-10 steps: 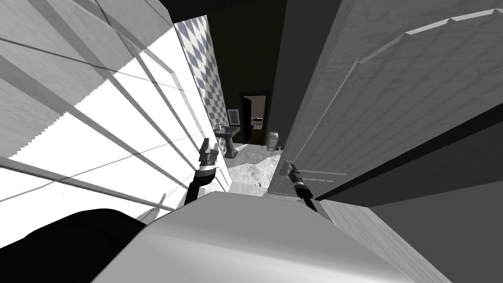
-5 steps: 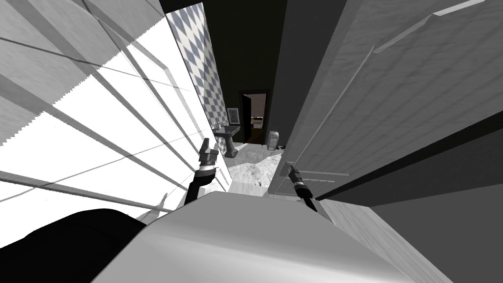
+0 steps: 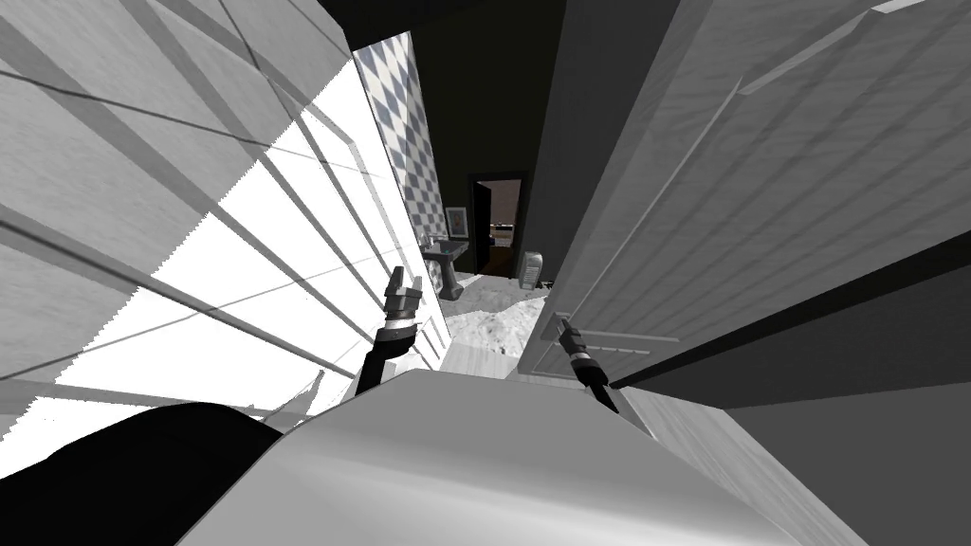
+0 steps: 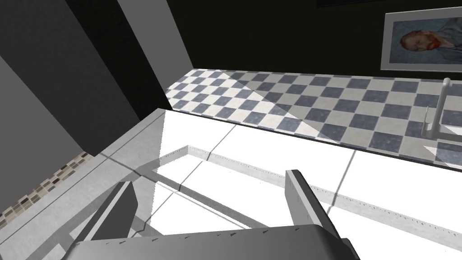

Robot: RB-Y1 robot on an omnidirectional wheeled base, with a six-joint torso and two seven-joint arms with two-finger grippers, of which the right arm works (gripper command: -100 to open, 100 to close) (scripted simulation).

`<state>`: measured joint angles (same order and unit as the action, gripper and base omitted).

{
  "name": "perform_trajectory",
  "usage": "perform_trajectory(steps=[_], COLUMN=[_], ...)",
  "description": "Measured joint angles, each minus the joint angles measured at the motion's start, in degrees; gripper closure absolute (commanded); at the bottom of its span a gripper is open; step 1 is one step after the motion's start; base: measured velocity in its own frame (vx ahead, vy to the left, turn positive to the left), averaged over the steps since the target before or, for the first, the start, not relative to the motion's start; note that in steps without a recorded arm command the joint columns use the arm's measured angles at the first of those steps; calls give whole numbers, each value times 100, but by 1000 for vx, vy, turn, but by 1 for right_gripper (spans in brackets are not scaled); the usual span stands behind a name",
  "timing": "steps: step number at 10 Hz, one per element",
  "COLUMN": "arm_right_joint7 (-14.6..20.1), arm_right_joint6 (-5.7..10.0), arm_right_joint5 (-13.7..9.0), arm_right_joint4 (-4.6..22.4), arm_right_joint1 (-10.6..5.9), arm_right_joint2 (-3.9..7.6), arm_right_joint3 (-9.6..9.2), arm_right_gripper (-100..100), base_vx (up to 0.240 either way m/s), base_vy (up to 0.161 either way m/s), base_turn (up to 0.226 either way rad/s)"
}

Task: Pull the door open

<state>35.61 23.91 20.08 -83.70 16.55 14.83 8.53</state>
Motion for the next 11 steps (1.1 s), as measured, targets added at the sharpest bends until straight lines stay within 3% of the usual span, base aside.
perform_trajectory(steps=[7,11], arm_right_joint7=[485,615], arm_right_joint6=[676,893], arm_right_joint5=[-2,35], arm_right_joint4=[167,185], arm_right_joint1=[340,430], arm_right_joint2=[541,652], arm_right_joint3=[-93,-126], arm_right_gripper=[100,100], base_vx=[-206,-194], base_vy=[-83,-83], base_turn=[165,131])
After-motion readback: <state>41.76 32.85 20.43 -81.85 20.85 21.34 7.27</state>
